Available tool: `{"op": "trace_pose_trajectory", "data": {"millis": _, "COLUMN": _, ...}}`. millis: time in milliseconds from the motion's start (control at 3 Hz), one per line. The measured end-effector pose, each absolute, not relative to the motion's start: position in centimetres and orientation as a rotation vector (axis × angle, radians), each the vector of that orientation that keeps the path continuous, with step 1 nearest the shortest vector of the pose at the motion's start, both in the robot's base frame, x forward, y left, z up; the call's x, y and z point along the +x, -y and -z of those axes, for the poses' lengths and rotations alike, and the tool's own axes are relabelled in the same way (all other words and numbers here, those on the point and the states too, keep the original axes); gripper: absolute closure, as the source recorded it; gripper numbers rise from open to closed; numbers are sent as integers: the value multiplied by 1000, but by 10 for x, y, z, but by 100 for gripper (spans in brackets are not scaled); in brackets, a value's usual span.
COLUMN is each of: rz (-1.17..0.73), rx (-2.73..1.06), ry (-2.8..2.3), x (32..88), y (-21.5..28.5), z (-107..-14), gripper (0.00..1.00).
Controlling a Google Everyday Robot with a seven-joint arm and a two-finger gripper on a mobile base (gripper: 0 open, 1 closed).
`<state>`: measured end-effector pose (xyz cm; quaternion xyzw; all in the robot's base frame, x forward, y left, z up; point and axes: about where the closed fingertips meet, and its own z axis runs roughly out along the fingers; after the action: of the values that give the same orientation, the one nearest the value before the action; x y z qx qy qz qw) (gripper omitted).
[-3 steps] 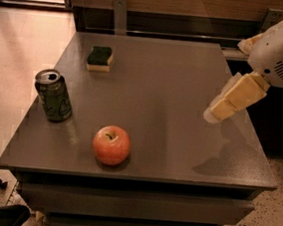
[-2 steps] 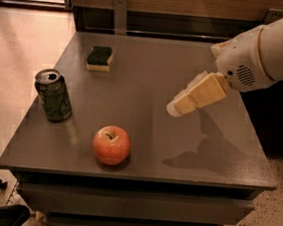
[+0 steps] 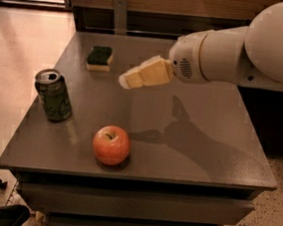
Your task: Pick sponge
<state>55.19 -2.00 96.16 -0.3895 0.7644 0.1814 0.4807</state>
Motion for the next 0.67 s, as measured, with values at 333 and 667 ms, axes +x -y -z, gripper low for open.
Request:
{"op": "trace_pose_trajectory", "data": {"millis": 333, "rz": -397, "rx": -873, "ry": -1809, "x": 569, "y": 24, "z": -981, "gripper": 0}}
{"op": "trace_pose_trajectory", "data": {"millis": 667, "rz": -396, "rx": -873, "ry": -1808, "x": 569, "y": 24, "z": -981, "gripper": 0}}
